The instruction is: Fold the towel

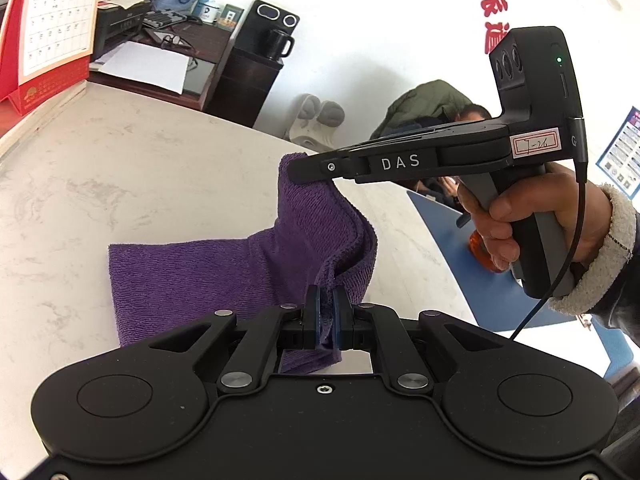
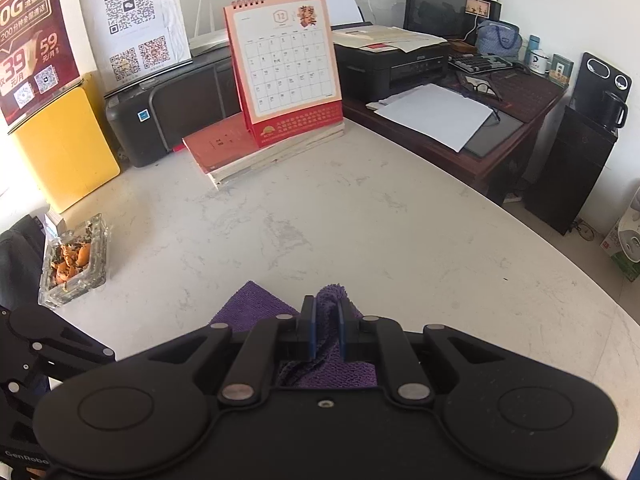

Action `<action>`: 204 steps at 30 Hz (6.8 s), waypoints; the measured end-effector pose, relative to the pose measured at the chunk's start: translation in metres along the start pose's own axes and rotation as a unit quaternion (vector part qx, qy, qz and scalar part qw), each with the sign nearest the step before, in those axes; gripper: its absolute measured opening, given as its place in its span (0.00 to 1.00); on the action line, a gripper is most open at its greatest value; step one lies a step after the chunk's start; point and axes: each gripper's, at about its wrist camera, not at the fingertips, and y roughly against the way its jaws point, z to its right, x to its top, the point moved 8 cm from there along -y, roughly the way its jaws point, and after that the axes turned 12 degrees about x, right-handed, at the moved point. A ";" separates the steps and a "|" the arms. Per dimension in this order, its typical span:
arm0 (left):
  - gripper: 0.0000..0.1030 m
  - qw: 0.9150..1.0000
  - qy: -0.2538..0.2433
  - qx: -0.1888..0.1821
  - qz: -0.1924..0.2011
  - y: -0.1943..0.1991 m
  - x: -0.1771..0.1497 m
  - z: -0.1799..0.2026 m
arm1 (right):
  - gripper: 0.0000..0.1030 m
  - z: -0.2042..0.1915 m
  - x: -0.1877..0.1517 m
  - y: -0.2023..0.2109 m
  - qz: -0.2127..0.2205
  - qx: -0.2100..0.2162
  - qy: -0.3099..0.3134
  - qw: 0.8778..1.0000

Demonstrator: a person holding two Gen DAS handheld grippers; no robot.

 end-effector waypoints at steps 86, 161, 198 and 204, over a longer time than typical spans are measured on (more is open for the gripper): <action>0.30 0.983 0.120 0.004 -0.135 -0.076 -0.044 -0.039 | 0.22 0.061 -0.137 -0.023 -0.044 0.022 -0.172 0.984; 0.05 0.990 0.048 -0.081 -0.105 -0.033 -0.026 0.036 | 0.06 0.033 -0.086 0.007 -0.108 0.222 0.233 0.941; 0.10 0.978 0.172 0.047 -0.109 -0.049 -0.084 -0.069 | 0.23 0.024 -0.083 -0.078 -0.042 0.131 0.227 0.964; 0.12 0.978 0.160 0.077 -0.110 -0.044 -0.083 -0.070 | 0.27 0.022 -0.082 -0.077 -0.038 0.111 0.245 0.962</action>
